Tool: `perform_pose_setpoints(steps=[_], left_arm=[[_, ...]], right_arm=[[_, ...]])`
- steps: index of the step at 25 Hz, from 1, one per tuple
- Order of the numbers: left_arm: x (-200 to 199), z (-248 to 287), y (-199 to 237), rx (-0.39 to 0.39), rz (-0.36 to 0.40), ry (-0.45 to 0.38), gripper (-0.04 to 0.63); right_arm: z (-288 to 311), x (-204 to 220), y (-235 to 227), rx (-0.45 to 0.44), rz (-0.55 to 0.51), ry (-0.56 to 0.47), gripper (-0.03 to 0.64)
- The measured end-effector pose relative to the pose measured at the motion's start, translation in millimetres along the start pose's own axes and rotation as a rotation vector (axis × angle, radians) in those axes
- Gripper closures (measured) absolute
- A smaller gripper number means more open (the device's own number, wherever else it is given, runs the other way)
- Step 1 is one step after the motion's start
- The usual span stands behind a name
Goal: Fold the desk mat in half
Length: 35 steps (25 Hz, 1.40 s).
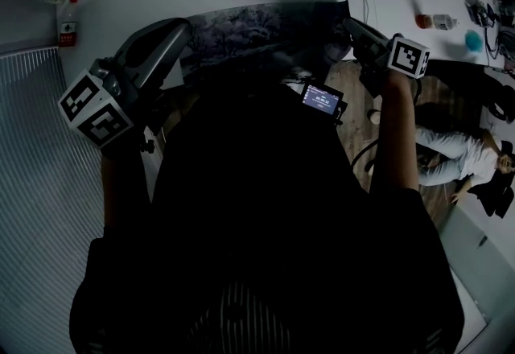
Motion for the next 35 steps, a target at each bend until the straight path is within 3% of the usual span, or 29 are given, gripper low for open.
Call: perform_pose_setpoints(steps=[7,16,28,35], left_arm=[[-2,-28,23,0.002,-0.025,-0.012,0.591],[-1,-71,52,-0.044,-0.074,-0.059,0.591],[16,-89,67,-0.1,-0.111,-0.088,0.591],[25,-94,70,-0.149,-0.136,-0.098,0.591]], right_arm=[[53,15,9,0.116,-0.034,0.147,0.595],[138,26,56,0.047,-0.119,0.33,0.595],[227,89,76,-0.037,-0.187,0.617,0.595],[265,137,67,-0.079,-0.108,0.77,0.595]])
Point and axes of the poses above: the fingertips, and each gripper's own axes: z forward along the fingers, y to its left, x out of its underside, the point moved 7 cm from there along -z, backward along the fingers, and after that the axes turned 6 degrees about z, right-handed, at the moved point
